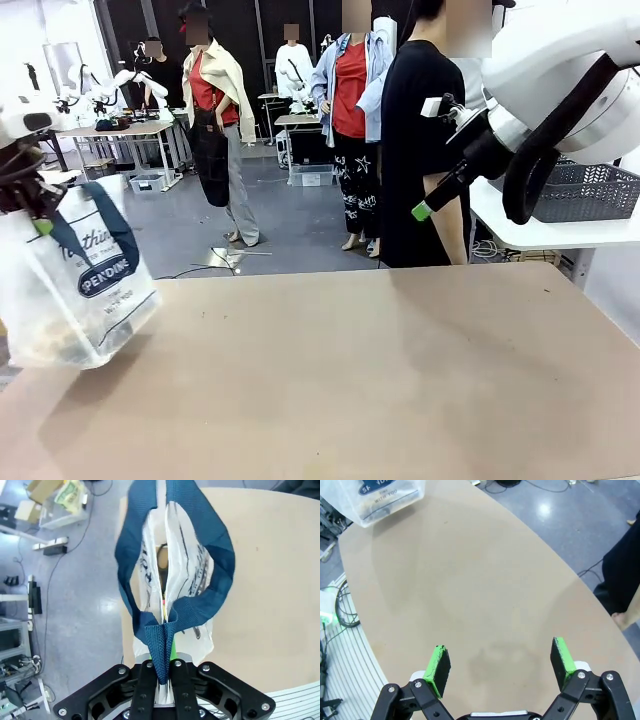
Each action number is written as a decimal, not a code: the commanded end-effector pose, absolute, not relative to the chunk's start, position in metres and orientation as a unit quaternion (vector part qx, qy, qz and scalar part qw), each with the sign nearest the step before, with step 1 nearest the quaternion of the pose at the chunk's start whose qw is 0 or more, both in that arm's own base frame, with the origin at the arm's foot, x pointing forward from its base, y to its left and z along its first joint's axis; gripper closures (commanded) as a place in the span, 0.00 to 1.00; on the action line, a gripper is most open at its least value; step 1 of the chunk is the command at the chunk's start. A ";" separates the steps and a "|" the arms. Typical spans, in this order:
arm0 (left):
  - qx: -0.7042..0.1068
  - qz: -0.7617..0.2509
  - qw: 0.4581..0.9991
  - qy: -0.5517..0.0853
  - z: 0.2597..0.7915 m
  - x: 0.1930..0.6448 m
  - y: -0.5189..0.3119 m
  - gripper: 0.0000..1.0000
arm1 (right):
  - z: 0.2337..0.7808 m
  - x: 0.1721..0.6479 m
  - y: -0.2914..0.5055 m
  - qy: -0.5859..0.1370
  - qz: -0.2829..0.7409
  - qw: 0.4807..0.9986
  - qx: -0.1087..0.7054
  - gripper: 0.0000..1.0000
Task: Transfer purchased items from the store into the shopping bag.
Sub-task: Move the Reusable shopping bag to the right side of the table.
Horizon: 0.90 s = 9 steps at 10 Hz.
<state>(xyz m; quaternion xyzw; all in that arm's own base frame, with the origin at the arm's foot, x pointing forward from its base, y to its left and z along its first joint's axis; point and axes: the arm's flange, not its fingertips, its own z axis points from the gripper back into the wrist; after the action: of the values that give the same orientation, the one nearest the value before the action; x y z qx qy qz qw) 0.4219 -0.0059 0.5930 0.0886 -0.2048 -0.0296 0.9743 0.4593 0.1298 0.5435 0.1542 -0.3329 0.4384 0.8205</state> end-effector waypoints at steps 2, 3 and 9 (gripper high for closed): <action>0.088 -0.012 0.962 -0.258 0.574 0.422 0.015 1.00 | 0.544 0.458 0.128 -0.324 0.443 0.822 0.151 0.00; 0.086 -0.015 0.961 -0.261 0.563 0.423 0.024 1.00 | 0.544 0.458 0.128 -0.324 0.443 0.822 0.151 0.00; 0.043 -0.008 0.967 -0.252 0.517 0.418 0.036 1.00 | 0.544 0.458 0.128 -0.324 0.443 0.822 0.151 0.00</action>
<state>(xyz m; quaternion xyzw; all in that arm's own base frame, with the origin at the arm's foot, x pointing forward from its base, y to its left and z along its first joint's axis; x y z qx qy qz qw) 0.4206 0.0373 0.5226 0.0654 -0.2451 -0.0008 0.9673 0.4592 0.1298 0.5435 0.1545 -0.3326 0.4386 0.8205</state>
